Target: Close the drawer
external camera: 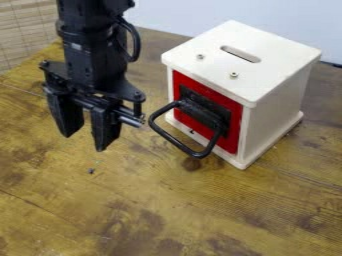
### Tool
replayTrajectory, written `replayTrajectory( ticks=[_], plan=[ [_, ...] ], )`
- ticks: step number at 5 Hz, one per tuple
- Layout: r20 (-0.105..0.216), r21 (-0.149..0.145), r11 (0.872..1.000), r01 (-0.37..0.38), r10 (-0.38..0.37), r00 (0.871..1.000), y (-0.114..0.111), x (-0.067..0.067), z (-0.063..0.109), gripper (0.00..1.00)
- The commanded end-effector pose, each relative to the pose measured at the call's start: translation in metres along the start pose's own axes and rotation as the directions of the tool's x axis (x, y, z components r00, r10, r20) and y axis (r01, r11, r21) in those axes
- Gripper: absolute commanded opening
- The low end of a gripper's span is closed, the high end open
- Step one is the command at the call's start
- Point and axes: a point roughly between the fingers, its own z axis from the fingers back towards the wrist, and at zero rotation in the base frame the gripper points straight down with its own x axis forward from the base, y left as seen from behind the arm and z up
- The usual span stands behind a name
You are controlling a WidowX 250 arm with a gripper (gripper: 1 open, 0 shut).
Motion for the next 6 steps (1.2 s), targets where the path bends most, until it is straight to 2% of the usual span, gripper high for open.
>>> replayTrajectory(
  ticks=[1, 3, 6],
  plan=[
    [0.051, 0.004, 1.000, -0.015, 0.015, 0.999, 0.008, 0.006, 0.012, 1.00],
    [0.049, -0.005, 1.000, 0.002, -0.002, 0.999, 0.003, 0.004, 0.010, 1.00],
    [0.017, -0.012, 1.000, -0.007, 0.007, 1.000, 0.000, 0.005, -0.002, 1.00]
  ],
)
